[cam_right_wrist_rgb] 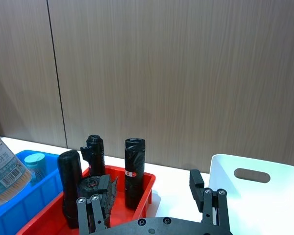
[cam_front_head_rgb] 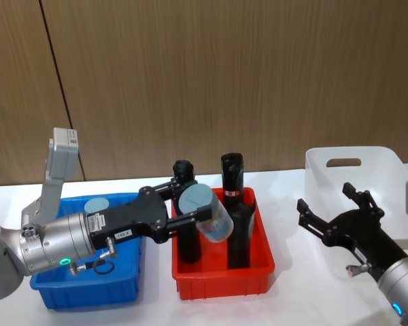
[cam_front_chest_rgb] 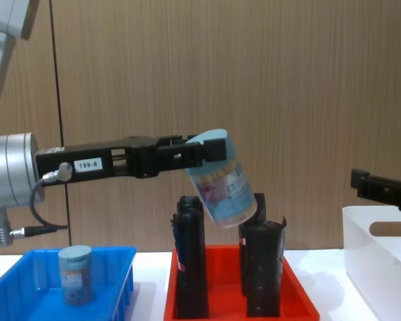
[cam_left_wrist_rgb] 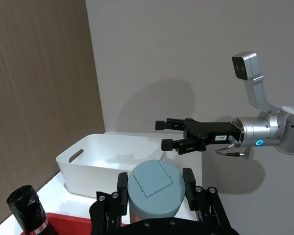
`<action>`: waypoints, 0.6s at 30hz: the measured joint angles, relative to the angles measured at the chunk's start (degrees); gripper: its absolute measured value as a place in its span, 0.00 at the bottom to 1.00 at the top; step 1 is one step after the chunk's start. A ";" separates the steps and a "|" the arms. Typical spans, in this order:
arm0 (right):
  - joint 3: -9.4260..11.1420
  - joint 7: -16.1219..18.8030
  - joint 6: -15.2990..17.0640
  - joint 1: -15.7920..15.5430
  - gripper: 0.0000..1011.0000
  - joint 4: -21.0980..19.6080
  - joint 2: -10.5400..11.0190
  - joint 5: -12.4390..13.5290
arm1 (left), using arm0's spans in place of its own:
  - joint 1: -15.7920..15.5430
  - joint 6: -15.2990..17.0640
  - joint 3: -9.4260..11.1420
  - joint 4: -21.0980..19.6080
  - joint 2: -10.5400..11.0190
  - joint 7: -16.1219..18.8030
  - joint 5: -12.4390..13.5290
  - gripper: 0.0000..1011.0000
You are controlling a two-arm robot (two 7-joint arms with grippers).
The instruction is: Pick the cotton swabs from the blue box and place them into the white box.
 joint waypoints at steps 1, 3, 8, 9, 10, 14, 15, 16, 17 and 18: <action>0.01 0.01 0.00 0.00 0.99 0.00 0.00 0.00 | 0.00 0.01 0.06 -0.03 -0.02 -0.01 -0.04 0.66; 0.02 0.09 0.01 0.00 0.99 0.00 0.00 0.00 | 0.00 0.02 0.13 -0.08 -0.04 -0.03 -0.10 0.66; 0.10 1.26 0.38 0.00 0.99 -0.15 0.17 0.33 | 0.00 0.04 0.26 -0.17 -0.06 -0.07 -0.19 0.66; 0.11 1.53 0.49 0.01 0.99 -0.19 0.23 0.40 | 0.00 0.05 0.29 -0.19 -0.07 -0.08 -0.22 0.66; 0.15 2.23 0.78 0.04 0.99 -0.30 0.36 0.57 | 0.00 0.06 0.30 -0.20 -0.07 -0.08 -0.22 0.66; 0.23 3.74 1.45 0.13 0.99 -0.49 0.65 0.99 | 0.00 0.07 0.36 -0.23 -0.09 -0.11 -0.27 0.66; 0.30 4.74 1.92 0.19 0.99 -0.62 0.81 1.29 | 0.00 0.07 0.37 -0.24 -0.09 -0.11 -0.27 0.66; 0.34 5.20 2.12 0.24 0.99 -0.69 0.94 1.39 | 0.00 0.07 0.38 -0.24 -0.09 -0.12 -0.28 0.66; 0.36 5.65 2.33 0.29 0.99 -0.77 1.04 1.51 | 0.00 0.07 0.39 -0.25 -0.10 -0.12 -0.28 0.66; 0.38 6.10 2.53 0.33 0.99 -0.84 1.13 1.66 | 0.00 0.07 0.41 -0.25 -0.11 -0.13 -0.30 0.66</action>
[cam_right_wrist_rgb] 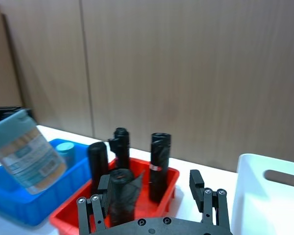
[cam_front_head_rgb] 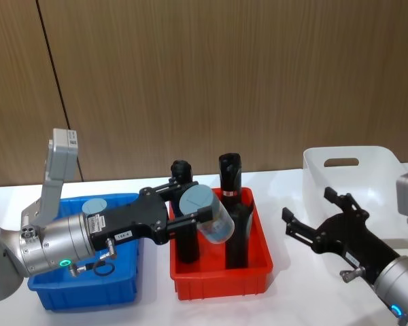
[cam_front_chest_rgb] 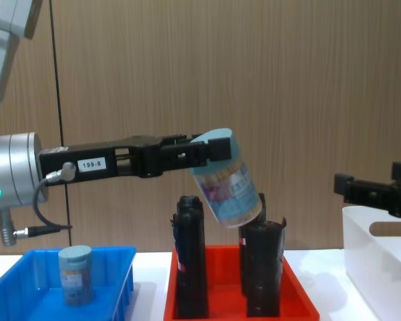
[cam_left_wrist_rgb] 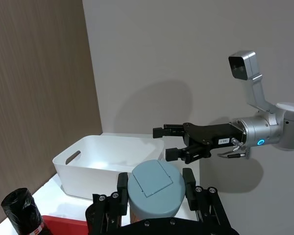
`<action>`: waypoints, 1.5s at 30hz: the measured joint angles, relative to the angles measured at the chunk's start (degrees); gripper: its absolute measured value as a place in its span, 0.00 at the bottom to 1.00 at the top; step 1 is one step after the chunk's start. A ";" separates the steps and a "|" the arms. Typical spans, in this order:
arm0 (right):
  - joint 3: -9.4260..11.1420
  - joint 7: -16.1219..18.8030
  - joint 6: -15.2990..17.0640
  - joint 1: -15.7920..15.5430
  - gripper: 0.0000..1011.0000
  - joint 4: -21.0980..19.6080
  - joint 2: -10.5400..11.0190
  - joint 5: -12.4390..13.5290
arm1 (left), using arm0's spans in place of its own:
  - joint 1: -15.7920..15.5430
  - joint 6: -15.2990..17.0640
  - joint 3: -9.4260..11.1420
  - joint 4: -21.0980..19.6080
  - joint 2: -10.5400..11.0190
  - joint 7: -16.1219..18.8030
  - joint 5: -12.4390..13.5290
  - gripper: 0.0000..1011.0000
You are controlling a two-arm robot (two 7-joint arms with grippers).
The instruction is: Pick the cotton swabs from the blue box and place them into the white box.
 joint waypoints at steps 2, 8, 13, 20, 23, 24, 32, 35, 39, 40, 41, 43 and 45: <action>0.07 1.63 0.75 0.19 0.99 -0.19 0.36 0.42 | 0.00 0.00 0.01 -0.01 -0.01 0.00 -0.01 0.66; 0.29 6.76 3.19 0.99 0.99 -0.77 1.36 1.50 | 0.00 0.00 0.05 -0.05 -0.02 -0.01 -0.05 0.66; 0.34 10.57 5.08 1.86 0.99 -0.98 1.98 1.89 | 0.00 0.00 0.07 -0.07 -0.02 -0.01 -0.07 0.66; 0.01 17.00 7.97 4.04 0.99 -0.92 2.49 1.46 | 0.00 0.00 0.10 -0.08 -0.02 -0.01 -0.07 0.66; -0.41 19.83 9.31 5.41 0.99 -0.51 2.42 0.49 | 0.00 0.00 0.10 -0.08 -0.02 -0.01 -0.07 0.66; -0.57 20.46 9.62 5.86 0.99 -0.34 2.33 0.24 | 0.00 -0.01 0.10 -0.08 -0.02 -0.01 -0.07 0.66; -2.18 26.09 12.58 9.89 0.99 1.58 0.82 -3.23 | 0.00 0.00 0.10 -0.08 -0.02 -0.01 -0.07 0.66; -2.77 27.34 13.33 11.25 0.99 2.44 0.15 -4.48 | 0.00 0.00 0.10 -0.08 -0.02 0.00 -0.07 0.66; -3.43 28.16 13.91 12.76 0.99 3.51 -0.62 -5.78 | 0.00 0.00 0.10 -0.07 -0.02 0.00 -0.07 0.66; -3.64 28.40 14.16 13.29 0.99 3.92 -0.89 -6.36 | 0.00 0.00 0.10 -0.07 -0.02 -0.01 -0.07 0.66; -3.77 28.46 14.24 13.61 0.99 4.19 -1.06 -6.66 | 0.00 -0.01 0.10 -0.08 -0.02 0.00 -0.07 0.66; -3.96 28.58 14.38 14.07 0.99 4.59 -1.32 -7.17 | 0.00 -0.01 0.10 -0.07 -0.02 0.00 -0.07 0.66; -4.27 28.76 14.59 14.74 0.99 5.23 -1.70 -7.96 | 0.00 -0.01 0.10 -0.07 -0.02 0.00 -0.07 0.66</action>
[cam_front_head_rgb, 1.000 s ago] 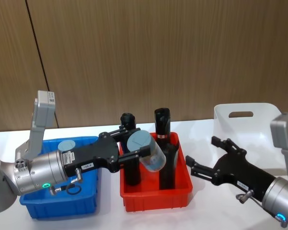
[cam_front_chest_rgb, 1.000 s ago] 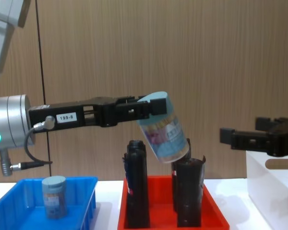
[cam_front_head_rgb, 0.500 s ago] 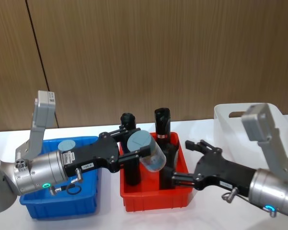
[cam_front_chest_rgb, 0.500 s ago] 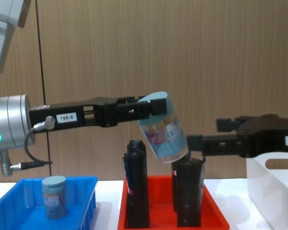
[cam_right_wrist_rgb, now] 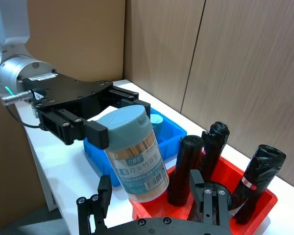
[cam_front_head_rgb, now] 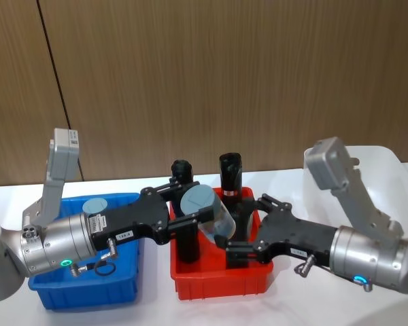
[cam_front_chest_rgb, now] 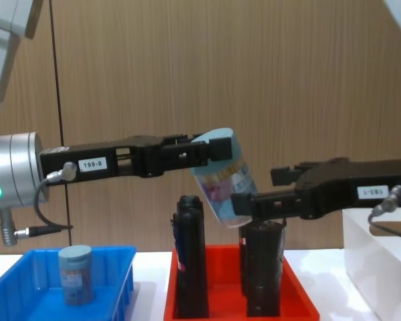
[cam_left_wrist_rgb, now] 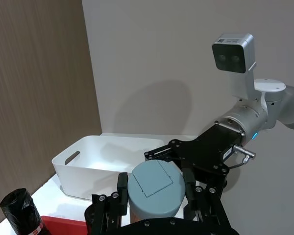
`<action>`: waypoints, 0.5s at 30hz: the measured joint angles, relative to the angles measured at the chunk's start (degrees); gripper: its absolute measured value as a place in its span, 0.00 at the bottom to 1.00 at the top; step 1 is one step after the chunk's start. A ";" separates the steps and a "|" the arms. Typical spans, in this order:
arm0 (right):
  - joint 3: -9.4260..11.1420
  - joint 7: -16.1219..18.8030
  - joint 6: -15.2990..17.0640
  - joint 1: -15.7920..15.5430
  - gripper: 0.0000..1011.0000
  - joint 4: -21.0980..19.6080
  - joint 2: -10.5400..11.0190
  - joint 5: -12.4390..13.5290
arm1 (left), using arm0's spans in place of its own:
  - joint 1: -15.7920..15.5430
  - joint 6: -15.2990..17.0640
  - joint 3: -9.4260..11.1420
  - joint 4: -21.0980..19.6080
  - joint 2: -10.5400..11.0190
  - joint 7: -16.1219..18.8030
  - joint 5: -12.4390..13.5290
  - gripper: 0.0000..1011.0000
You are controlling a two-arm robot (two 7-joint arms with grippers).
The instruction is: Pick the cotton swabs from the blue box and place them into the white box.
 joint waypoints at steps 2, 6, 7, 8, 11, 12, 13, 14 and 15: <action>-0.29 0.08 0.12 0.65 0.99 0.58 -0.36 -0.70 | 0.00 0.00 0.00 0.00 0.00 0.00 0.00 0.66; -0.74 0.23 0.28 1.51 0.99 1.39 -0.81 -1.60 | 0.00 0.00 0.00 0.00 0.00 0.00 0.00 0.66; -0.82 0.31 0.32 1.66 0.99 1.54 -0.89 -1.86 | 0.00 0.00 0.00 0.00 0.00 0.00 0.00 0.66; -0.91 0.38 0.35 1.80 0.99 1.68 -0.96 -1.99 | 0.00 0.00 0.00 0.00 0.00 0.00 0.00 0.66; -1.24 0.60 0.42 2.33 0.99 2.23 -1.25 -2.56 | 0.00 0.00 0.00 0.00 0.00 0.00 0.00 0.66; -1.40 0.70 0.44 2.55 0.99 2.46 -1.37 -2.89 | 0.00 0.00 0.00 0.00 0.00 0.01 0.00 0.66; -1.50 0.76 0.44 2.68 0.99 2.59 -1.44 -3.03 | 0.00 0.00 0.00 0.00 0.00 0.00 0.00 0.66; -1.54 0.82 0.44 2.74 0.99 2.67 -1.48 -3.19 | 0.00 0.00 0.00 0.00 0.00 0.00 0.00 0.66; -1.63 0.86 0.44 2.87 0.99 2.81 -1.56 -3.31 | 0.00 0.00 0.00 0.00 0.00 0.01 0.00 0.66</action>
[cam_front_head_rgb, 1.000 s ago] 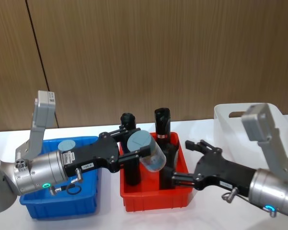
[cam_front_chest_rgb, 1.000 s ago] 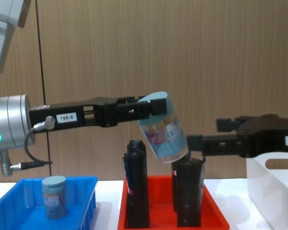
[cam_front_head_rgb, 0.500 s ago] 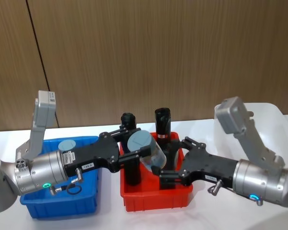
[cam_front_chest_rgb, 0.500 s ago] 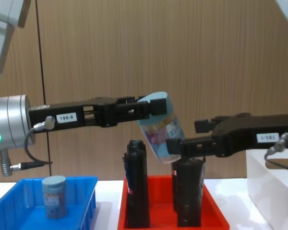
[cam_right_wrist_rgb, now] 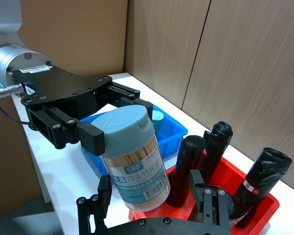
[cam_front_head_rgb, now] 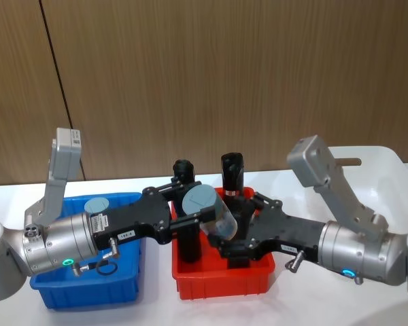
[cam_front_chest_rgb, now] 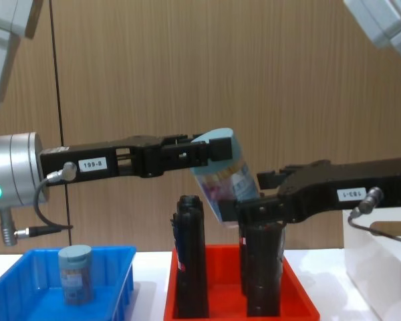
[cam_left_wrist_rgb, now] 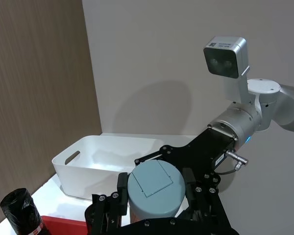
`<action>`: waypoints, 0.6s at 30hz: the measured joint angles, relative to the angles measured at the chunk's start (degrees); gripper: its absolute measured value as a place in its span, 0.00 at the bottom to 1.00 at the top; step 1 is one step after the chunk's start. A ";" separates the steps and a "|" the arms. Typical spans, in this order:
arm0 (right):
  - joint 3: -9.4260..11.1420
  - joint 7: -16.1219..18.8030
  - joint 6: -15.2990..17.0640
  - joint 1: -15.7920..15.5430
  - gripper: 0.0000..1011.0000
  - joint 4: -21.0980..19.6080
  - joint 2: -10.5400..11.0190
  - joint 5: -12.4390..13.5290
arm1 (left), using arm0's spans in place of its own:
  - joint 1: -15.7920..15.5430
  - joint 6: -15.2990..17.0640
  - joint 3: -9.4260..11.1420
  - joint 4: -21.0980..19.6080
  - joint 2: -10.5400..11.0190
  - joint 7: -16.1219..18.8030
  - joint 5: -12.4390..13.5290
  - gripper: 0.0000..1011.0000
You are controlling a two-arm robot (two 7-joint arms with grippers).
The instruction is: Pick the cotton swabs from the blue box and place them into the white box.
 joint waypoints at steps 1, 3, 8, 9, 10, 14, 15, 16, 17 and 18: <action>-0.14 0.09 0.00 0.18 0.99 0.20 -0.11 -0.23 | 0.00 0.00 0.00 0.00 0.00 0.00 0.00 0.66; -0.28 0.15 0.00 0.35 0.99 0.40 -0.21 -0.44 | 0.00 0.00 0.00 0.00 0.00 0.00 0.00 0.66; -0.79 0.45 -0.06 0.89 0.99 1.02 -0.54 -0.92 | 0.00 0.00 0.00 0.00 0.00 -0.01 0.00 0.66; -0.89 0.47 -0.11 0.99 0.99 1.13 -0.62 -1.00 | 0.00 0.00 0.00 0.00 0.00 0.00 0.00 0.66; -0.96 0.48 -0.13 1.07 0.99 1.23 -0.69 -1.07 | 0.00 0.00 0.00 0.00 0.00 -0.01 0.00 0.66; -1.24 0.49 -0.27 1.35 0.99 1.53 -0.86 -1.28 | 0.00 0.00 0.00 0.00 0.00 -0.01 0.00 0.66; -1.31 0.50 -0.30 1.41 0.98 1.59 -0.92 -1.29 | 0.00 0.00 0.00 0.00 0.00 -0.01 0.00 0.66; -1.40 0.53 -0.35 1.52 0.94 1.69 -0.97 -1.34 | 0.00 0.00 0.00 0.00 0.00 -0.01 0.00 0.66; -1.47 0.55 -0.36 1.57 0.93 1.74 -0.99 -1.36 | 0.00 0.00 0.00 0.00 0.00 -0.01 0.00 0.66; -1.53 0.58 -0.38 1.62 0.90 1.77 -1.02 -1.39 | 0.00 0.00 0.00 0.00 0.00 -0.01 0.00 0.66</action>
